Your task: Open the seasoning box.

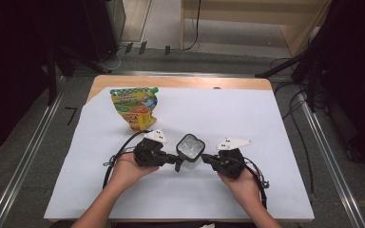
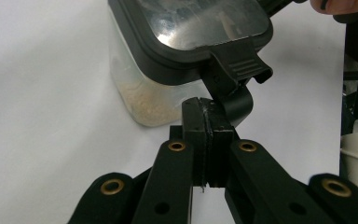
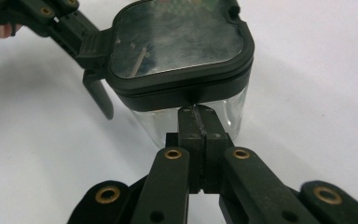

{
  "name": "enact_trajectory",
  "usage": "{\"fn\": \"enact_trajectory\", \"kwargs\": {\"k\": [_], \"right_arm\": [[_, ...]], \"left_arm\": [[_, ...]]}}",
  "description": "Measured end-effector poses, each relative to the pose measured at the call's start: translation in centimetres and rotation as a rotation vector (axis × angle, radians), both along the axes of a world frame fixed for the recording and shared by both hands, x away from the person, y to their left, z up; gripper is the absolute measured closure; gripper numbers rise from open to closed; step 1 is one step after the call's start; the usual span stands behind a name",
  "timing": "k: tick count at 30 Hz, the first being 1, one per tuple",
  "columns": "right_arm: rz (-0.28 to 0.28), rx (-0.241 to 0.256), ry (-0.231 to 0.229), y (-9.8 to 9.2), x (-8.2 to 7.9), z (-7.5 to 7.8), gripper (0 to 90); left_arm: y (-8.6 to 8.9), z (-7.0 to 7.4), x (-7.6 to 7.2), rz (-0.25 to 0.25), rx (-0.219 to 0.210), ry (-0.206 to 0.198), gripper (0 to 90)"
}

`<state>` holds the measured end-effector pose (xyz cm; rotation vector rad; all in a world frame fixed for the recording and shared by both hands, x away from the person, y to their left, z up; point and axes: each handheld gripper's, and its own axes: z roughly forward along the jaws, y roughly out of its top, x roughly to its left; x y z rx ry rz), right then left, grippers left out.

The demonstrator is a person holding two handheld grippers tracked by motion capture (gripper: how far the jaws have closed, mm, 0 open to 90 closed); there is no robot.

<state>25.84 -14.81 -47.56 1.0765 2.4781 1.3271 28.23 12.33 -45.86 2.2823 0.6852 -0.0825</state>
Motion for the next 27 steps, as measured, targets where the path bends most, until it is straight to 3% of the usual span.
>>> {"fn": "enact_trajectory", "kwargs": {"k": [22, 27], "right_arm": [[-0.080, 0.008, -0.012, -0.2, 1.4, 0.0, 90.0], [-0.087, 0.012, -0.015, -0.3, 1.7, 0.0, 90.0]], "left_arm": [[-2.7, -0.6, -1.2, -0.014, -0.027, 0.001, 90.0], [-3.3, -0.7, -1.4, -0.021, -0.031, -0.015, 90.0]]}}
